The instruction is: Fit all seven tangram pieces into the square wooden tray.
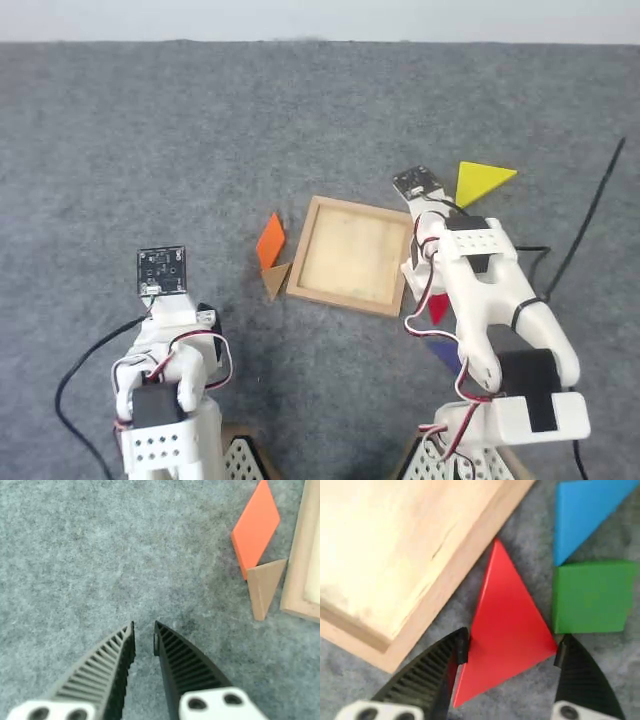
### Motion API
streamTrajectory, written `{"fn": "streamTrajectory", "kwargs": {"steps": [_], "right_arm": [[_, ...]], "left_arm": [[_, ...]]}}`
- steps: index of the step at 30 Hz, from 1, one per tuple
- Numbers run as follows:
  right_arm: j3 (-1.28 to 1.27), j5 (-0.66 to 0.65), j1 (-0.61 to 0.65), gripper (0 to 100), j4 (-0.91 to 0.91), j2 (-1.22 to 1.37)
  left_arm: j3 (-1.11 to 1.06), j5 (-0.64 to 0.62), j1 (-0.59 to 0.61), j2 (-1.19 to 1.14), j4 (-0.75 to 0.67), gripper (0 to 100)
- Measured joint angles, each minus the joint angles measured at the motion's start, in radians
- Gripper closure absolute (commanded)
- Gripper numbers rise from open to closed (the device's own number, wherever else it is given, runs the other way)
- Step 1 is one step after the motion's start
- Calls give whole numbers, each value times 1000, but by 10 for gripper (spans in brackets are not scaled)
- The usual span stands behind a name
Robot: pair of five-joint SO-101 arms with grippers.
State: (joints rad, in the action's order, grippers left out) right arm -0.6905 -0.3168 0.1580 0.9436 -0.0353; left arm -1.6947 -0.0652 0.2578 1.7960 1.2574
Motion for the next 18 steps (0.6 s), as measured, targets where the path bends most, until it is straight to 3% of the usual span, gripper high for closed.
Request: {"fn": "streamTrajectory", "kwargs": {"steps": [13,18], "right_arm": [[69,-17,2,742,25,112],[72,29,-2,680,34,112]], "left_arm": [[0,0,0,0,0,943],[0,0,0,0,0,943]]}}
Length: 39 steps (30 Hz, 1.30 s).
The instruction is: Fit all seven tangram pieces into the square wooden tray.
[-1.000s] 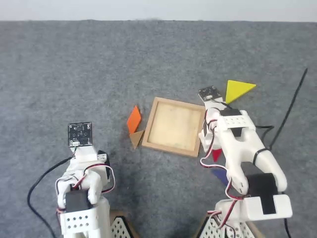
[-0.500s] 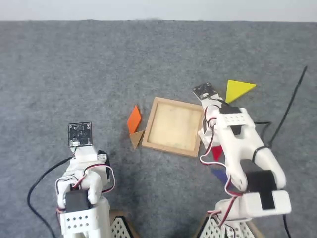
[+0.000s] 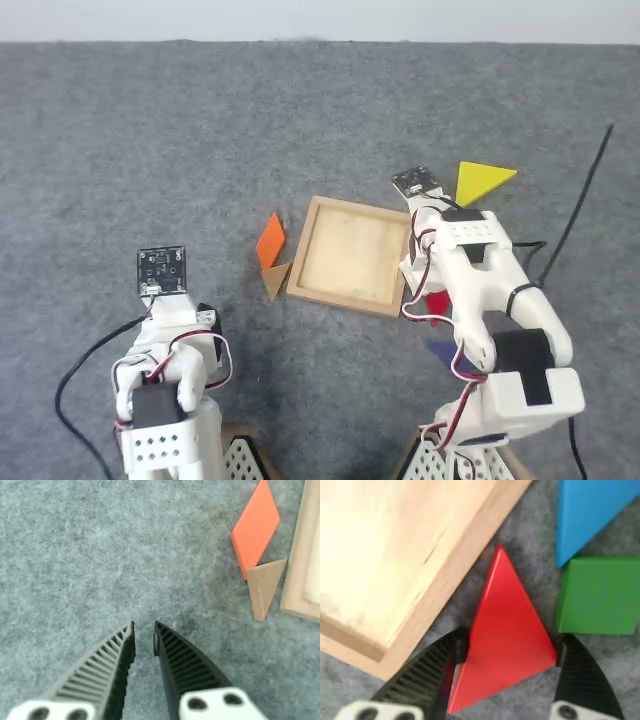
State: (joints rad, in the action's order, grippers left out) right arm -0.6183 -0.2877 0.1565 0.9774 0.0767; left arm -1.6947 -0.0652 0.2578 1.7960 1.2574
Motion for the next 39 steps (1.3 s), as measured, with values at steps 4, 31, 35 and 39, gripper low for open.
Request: {"fn": "streamTrajectory", "kwargs": {"steps": [4,31,35,39], "right_arm": [[0,9,-5,664,3,0],[-2,-17,-48,723,9,17],[5,-17,-49,758,25,18],[9,-17,-57,803,25,18]], "left_arm": [[0,0,0,0,0,943],[0,0,0,0,0,943],[0,0,0,0,0,943],[0,0,0,0,0,943]]}}
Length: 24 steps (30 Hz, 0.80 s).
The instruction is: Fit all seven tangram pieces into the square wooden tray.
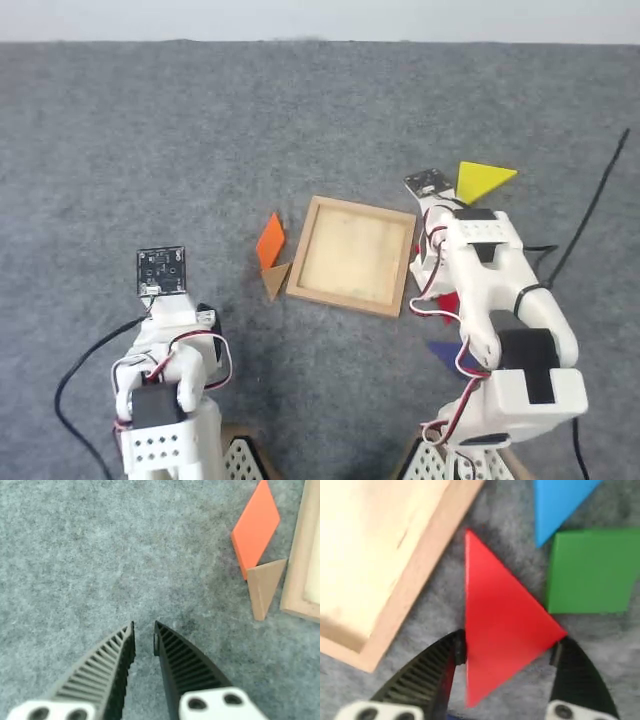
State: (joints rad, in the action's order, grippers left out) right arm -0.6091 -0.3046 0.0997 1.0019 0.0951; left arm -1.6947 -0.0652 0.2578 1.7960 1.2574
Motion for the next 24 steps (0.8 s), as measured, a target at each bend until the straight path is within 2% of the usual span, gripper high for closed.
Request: {"fn": "streamTrajectory", "kwargs": {"steps": [10,17,24], "right_arm": [[14,21,-3,809,0,-31],[-17,17,0,653,20,-140],[25,-77,0,648,26,-120]], "left_arm": [[0,0,0,0,0,943],[0,0,0,0,0,943],[0,0,0,0,0,943]]}}
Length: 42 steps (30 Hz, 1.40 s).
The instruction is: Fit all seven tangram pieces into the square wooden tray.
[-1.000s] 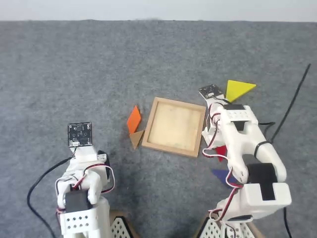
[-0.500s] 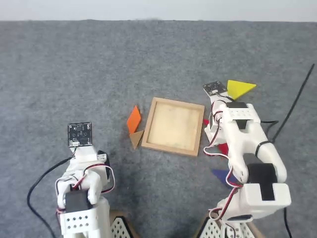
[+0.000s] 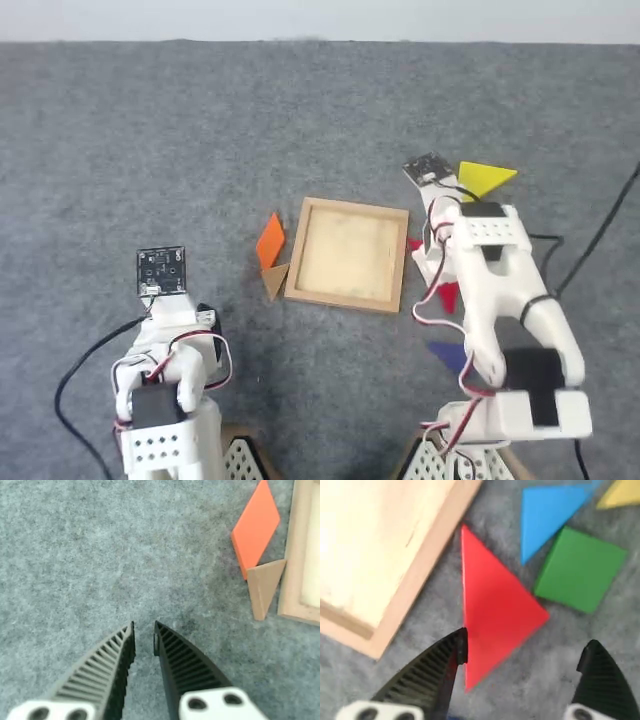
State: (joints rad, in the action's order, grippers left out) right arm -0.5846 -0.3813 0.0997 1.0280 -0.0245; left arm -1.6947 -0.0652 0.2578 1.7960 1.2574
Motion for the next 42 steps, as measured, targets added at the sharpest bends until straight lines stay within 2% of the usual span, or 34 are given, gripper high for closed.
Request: {"fn": "streamTrajectory", "kwargs": {"steps": [6,11,21,24,36,42], "right_arm": [[160,-8,3,647,11,193],[201,-44,52,653,6,256],[189,-54,71,792,58,252],[189,-14,71,812,63,250],[95,114,78,802,110,203],[-115,140,91,647,37,-8]], "left_arm": [[0,0,0,0,0,943],[0,0,0,0,0,943],[0,0,-2,0,0,943],[0,0,-2,0,0,943],[0,0,-2,0,0,943],[0,0,-2,0,0,943]]}}
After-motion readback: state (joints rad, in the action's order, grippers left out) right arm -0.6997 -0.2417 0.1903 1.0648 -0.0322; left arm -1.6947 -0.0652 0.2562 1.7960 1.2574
